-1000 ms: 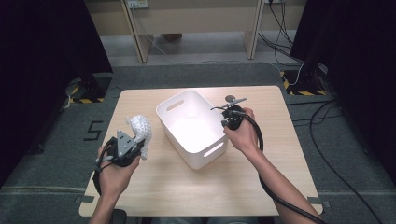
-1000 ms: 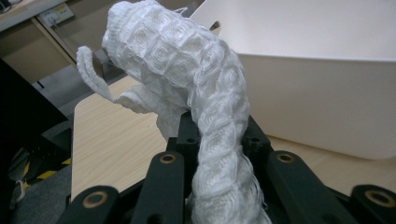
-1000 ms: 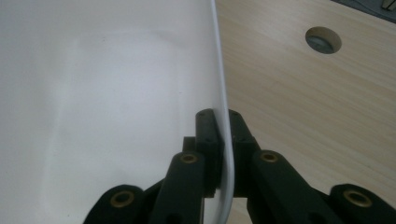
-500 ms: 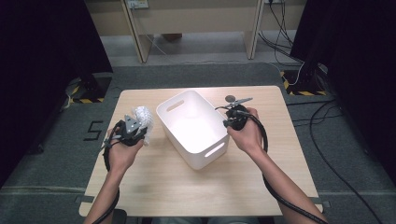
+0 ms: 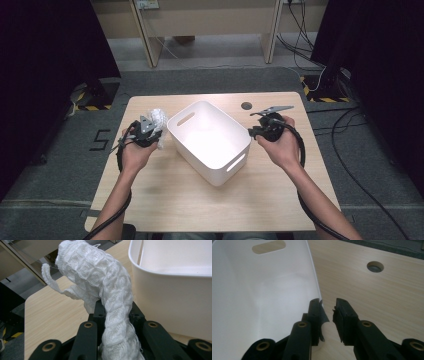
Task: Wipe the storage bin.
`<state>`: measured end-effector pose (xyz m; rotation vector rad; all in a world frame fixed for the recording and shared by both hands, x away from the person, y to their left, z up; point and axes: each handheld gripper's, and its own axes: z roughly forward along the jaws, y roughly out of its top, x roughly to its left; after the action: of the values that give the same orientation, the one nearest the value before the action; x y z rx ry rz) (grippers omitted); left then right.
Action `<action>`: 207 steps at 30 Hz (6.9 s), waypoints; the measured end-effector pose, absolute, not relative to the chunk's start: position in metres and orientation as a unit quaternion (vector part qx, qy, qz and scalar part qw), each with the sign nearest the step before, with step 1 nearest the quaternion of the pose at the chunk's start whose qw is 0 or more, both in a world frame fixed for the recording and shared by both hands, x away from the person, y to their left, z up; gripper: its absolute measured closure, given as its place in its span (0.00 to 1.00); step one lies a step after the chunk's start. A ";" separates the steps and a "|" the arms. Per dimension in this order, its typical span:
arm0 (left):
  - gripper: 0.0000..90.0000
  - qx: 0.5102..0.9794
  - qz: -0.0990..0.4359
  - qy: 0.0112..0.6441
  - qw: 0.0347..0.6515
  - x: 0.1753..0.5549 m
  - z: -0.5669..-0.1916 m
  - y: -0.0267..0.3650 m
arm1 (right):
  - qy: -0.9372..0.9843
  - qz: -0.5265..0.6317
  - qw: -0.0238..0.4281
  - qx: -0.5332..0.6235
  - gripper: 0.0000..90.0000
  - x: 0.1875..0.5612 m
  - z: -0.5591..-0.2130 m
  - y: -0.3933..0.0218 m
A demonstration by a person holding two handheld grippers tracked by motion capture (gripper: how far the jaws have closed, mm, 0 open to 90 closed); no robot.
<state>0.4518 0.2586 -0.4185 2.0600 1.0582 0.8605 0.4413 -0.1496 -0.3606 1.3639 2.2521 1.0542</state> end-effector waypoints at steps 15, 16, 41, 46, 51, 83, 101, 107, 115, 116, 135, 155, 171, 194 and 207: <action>0.82 0.807 0.316 0.365 0.342 0.463 -0.425 0.256 | 0.814 0.312 0.102 0.479 0.97 0.422 -0.384 -0.141; 0.82 0.808 0.317 0.361 0.341 0.463 -0.426 0.255 | 0.814 0.311 0.102 0.480 0.97 0.422 -0.384 -0.140; 0.81 0.837 0.311 0.297 0.338 0.444 -0.418 0.234 | 0.790 0.288 0.146 0.522 0.88 0.461 -0.380 -0.149; 0.81 0.841 0.304 0.284 0.346 0.425 -0.416 0.218 | 0.746 0.298 0.167 0.572 0.82 0.483 -0.379 -0.162; 0.81 0.836 0.310 0.288 0.350 0.406 -0.418 0.214 | 0.731 0.308 0.175 0.583 0.78 0.482 -0.374 -0.171; 0.80 0.844 0.298 0.274 0.351 0.372 -0.420 0.190 | 0.756 0.294 0.191 0.553 0.91 0.465 -0.360 -0.139; 0.80 0.843 0.305 0.281 0.343 0.371 -0.417 0.182 | 0.764 0.291 0.198 0.541 0.84 0.465 -0.367 -0.132; 0.80 0.840 0.308 0.295 0.336 0.376 -0.422 0.182 | 0.766 0.305 0.198 0.529 0.86 0.470 -0.369 -0.136; 0.80 0.846 0.314 0.284 0.324 0.381 -0.424 0.176 | 0.757 0.313 0.185 0.543 0.80 0.476 -0.369 -0.138; 0.80 0.846 0.314 0.284 0.323 0.381 -0.424 0.176 | 0.752 0.316 0.175 0.551 0.78 0.476 -0.370 -0.138; 0.81 0.843 0.304 0.287 0.338 0.393 -0.425 0.176 | 0.762 0.324 0.195 0.526 0.81 0.470 -0.379 -0.136; 0.82 0.846 0.302 0.295 0.325 0.400 -0.439 0.175 | 0.767 0.324 0.197 0.517 0.80 0.471 -0.379 -0.135; 0.82 0.854 0.287 0.306 0.309 0.407 -0.459 0.171 | 0.764 0.327 0.196 0.520 0.80 0.471 -0.380 -0.134; 0.82 0.861 0.272 0.311 0.296 0.412 -0.477 0.161 | 0.764 0.328 0.196 0.521 0.80 0.471 -0.380 -0.134; 0.82 0.858 0.273 0.306 0.310 0.412 -0.471 0.155 | 0.764 0.327 0.196 0.521 0.80 0.471 -0.380 -0.133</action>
<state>0.4121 0.1552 -0.4711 2.2649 0.8089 0.7207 0.4708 -0.1332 -0.3799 1.4586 2.1387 0.9171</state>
